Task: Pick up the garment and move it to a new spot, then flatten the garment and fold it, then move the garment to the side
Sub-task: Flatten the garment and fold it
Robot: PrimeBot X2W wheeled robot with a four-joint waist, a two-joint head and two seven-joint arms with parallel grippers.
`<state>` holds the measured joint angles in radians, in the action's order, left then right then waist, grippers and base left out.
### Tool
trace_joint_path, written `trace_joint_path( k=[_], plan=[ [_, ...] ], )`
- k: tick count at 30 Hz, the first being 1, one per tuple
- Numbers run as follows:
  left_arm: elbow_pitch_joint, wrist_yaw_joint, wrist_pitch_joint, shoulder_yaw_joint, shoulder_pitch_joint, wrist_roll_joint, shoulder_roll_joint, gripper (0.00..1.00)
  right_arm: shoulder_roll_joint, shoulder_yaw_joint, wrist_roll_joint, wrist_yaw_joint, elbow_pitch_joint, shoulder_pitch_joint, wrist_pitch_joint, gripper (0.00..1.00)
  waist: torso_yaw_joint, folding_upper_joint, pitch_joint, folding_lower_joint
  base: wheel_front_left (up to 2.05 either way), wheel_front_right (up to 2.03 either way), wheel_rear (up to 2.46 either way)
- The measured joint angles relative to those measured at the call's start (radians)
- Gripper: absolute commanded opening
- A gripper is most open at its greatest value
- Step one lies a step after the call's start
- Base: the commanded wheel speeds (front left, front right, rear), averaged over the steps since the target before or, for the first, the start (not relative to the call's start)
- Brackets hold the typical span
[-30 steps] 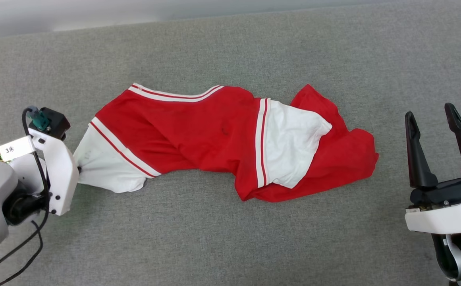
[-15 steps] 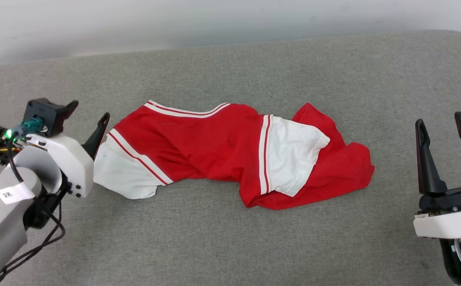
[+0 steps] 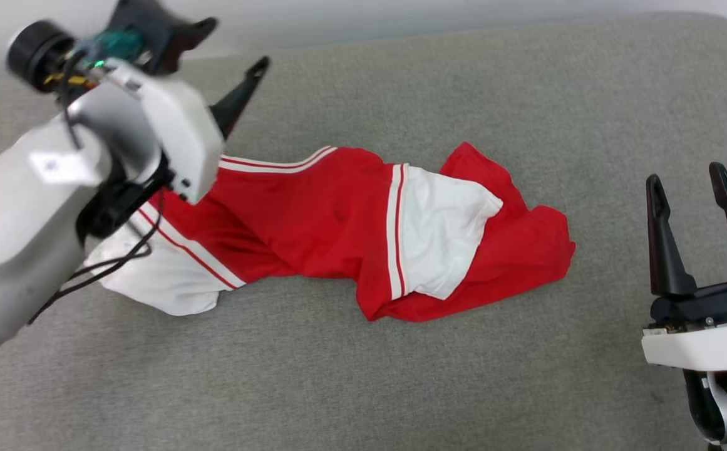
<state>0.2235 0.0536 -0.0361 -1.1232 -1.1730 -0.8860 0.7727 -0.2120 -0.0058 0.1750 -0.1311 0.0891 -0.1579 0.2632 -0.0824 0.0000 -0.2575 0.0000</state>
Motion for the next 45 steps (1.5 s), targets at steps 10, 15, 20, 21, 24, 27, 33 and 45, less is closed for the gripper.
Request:
trace_joint_path(
  k=[10, 15, 20, 21, 24, 27, 33, 45],
  plan=[
    [0.140, -0.170, -0.461, -0.114, -0.244, -0.075, -0.166, 1.00, 0.019, 0.012, -0.018, 0.000, 0.023, -0.063, 0.000, 1.00, -0.069, 0.0000, -0.122, 0.0000, 0.00, 0.00, 0.00],
    [0.166, -0.182, -0.634, -0.145, -0.304, -0.102, -0.231, 1.00, 0.027, 0.022, -0.025, 0.000, 0.032, -0.094, 0.000, 1.00, -0.099, 0.0000, -0.191, 0.0001, 0.00, 0.00, 0.00],
    [0.131, -0.182, -0.810, -0.157, -0.318, -0.102, -0.258, 1.00, 0.038, 0.043, -0.031, 0.000, 0.037, -0.130, 0.000, 1.00, -0.129, 0.0000, -0.256, 0.0001, 0.00, 0.00, 0.00],
    [0.119, -0.182, -0.849, -0.156, -0.313, -0.094, -0.260, 1.00, 0.040, 0.046, -0.034, 0.000, 0.037, -0.135, 0.000, 1.00, -0.135, 0.0000, -0.267, 0.0001, 0.00, 0.00, 0.00],
    [0.068, -0.182, -0.989, -0.155, -0.249, -0.064, -0.247, 1.00, 0.049, 0.053, -0.038, 0.000, 0.036, -0.154, 0.000, 1.00, -0.164, 0.0000, -0.308, 0.0001, 0.00, 0.00, 0.00],
    [0.043, -0.182, -1.003, -0.145, -0.237, -0.046, -0.225, 1.00, 0.054, 0.055, -0.043, 0.000, 0.035, -0.160, 0.000, 1.00, -0.175, 0.0000, -0.320, 0.0000, 0.00, 0.00, 0.00],
    [0.018, -0.182, -0.914, -0.149, -0.219, 0.001, -0.214, 0.00, 0.055, 0.052, -0.046, 0.000, 0.028, -0.165, 0.000, 1.00, -0.170, 0.0000, -0.311, 0.0001, 0.00, 0.00, 0.00],
    [0.072, -0.183, -0.546, -0.158, -0.422, -0.041, -0.224, 0.00, 0.053, 0.051, -0.044, 0.000, 0.040, -0.152, 0.000, 1.00, -0.170, 0.0000, -0.282, 0.0001, 0.00, 0.00, 0.00]
  ],
)
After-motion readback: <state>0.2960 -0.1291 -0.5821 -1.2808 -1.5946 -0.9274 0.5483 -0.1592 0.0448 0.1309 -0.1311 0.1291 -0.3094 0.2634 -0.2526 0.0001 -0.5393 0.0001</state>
